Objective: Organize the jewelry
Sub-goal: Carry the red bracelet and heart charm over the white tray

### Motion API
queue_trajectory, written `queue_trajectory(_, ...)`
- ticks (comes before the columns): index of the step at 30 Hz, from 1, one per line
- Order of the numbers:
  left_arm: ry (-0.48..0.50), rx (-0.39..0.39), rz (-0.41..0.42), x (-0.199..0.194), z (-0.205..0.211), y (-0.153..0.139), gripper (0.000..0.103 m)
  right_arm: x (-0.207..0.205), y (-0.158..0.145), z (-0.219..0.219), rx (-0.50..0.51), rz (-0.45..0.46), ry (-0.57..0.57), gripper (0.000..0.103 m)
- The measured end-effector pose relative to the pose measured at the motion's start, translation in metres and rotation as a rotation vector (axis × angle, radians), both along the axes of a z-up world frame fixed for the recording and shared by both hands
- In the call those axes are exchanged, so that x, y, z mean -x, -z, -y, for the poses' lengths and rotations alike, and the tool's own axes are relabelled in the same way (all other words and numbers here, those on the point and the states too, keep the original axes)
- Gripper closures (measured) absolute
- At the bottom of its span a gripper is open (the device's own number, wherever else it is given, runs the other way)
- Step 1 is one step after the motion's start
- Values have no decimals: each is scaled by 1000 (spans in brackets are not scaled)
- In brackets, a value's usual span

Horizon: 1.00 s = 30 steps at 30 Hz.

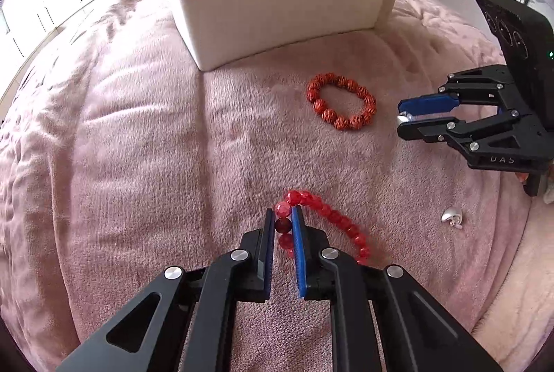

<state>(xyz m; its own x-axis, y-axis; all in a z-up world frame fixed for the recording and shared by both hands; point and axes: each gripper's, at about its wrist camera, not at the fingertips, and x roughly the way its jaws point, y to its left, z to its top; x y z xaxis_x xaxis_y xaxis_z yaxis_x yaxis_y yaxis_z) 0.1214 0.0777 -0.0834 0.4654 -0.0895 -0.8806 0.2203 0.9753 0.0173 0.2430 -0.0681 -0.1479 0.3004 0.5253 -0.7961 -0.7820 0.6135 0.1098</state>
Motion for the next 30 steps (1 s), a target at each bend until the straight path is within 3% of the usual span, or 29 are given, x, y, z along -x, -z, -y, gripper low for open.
queue_trajectory(5, 37, -6, 105, -4, 10, -34, 88, -2, -17, 4, -43, 22, 16, 77)
queue_trajectory(13, 54, -12, 211, -42, 32, -82, 88, -20, -58, 8, -131, 85, 56, 77)
queue_trajectory(20, 34, -11, 288, -77, 37, -132, 88, -48, -114, 12, -157, 214, 86, 77)
queue_trajectory(24, 11, 24, 298, -102, 35, -157, 88, -70, -147, 18, -177, 265, 110, 77)
queue_trajectory(30, -26, 3, 297, -149, 34, -182, 88, -106, -182, 22, -157, 319, 145, 77)
